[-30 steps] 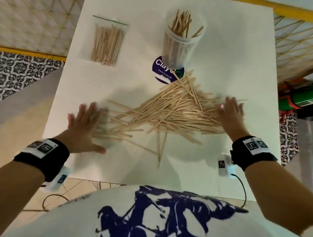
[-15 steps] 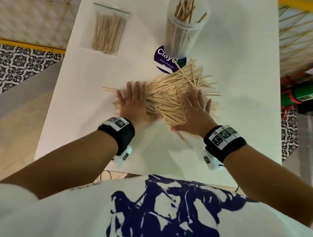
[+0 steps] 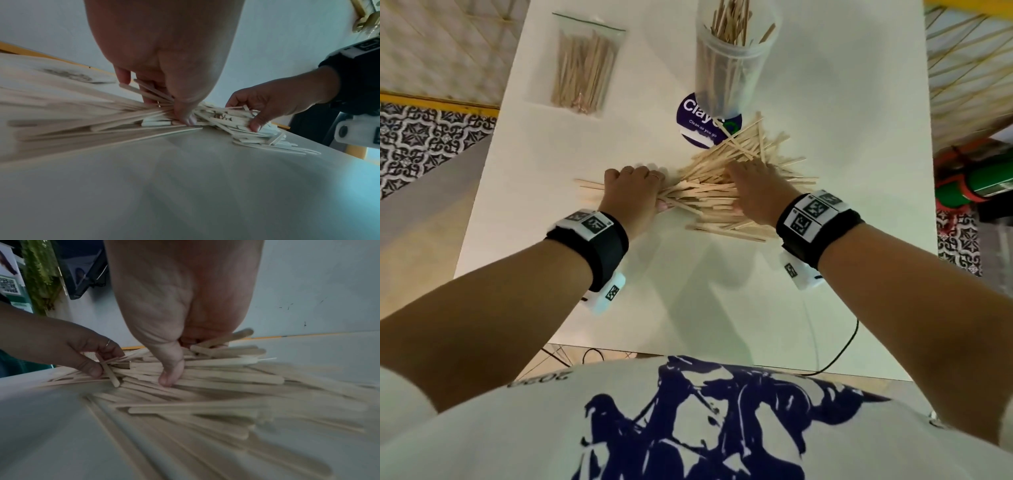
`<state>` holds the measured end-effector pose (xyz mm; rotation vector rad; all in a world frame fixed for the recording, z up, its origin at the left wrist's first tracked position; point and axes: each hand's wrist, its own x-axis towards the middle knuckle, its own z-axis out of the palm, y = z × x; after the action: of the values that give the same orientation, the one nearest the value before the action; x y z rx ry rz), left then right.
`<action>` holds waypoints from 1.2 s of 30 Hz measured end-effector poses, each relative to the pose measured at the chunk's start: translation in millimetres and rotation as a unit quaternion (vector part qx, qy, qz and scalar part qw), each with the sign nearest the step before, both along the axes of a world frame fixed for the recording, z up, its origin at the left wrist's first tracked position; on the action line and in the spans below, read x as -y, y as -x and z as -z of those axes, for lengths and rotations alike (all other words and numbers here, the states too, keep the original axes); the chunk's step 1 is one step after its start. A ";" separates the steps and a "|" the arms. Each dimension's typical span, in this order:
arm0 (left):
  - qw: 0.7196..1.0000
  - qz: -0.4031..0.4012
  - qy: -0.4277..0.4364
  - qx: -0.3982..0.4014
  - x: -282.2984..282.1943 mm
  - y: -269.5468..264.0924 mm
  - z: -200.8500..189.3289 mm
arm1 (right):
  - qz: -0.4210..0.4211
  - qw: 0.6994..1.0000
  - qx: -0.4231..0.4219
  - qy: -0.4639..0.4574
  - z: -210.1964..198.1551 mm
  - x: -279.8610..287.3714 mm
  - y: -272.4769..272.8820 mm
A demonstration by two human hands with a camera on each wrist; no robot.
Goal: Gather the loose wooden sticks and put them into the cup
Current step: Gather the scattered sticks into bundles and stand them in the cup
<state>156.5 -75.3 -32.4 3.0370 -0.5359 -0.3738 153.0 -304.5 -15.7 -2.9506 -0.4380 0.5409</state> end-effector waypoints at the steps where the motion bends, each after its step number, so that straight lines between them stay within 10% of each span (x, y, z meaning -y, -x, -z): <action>1: 1.000 0.011 -0.017 0.015 -0.8 0.7 -1.2 | -0.007 1.000 -0.007 -0.002 0.1 0.7 -1.8; 8: 0.999 -0.018 -0.015 0.032 -18.6 3.1 -12.2 | -0.018 1.000 -0.023 0.011 -12.3 14.2 -14.2; 14: 0.979 -0.125 0.160 0.027 -31.1 0.4 -29.7 | 0.104 0.980 -0.009 -0.168 -47.3 22.3 -19.8; 25: 0.839 -0.174 0.513 -0.053 19.7 -25.0 -65.6 | 0.322 0.793 0.047 -0.515 -100.5 -50.3 -27.9; 31: 0.836 -0.012 0.546 -0.050 56.3 -16.3 -79.8 | 0.367 0.783 0.074 -0.497 -90.5 -76.4 -26.2; 36: 0.845 -0.066 0.513 -0.133 66.2 -21.8 -63.3 | 0.418 0.774 0.094 -0.466 -83.6 -61.7 -30.4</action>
<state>178.3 -141.5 30.8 1.9257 -0.3327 -0.3374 183.4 -242.8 68.0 -1.8984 0.4863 -0.1037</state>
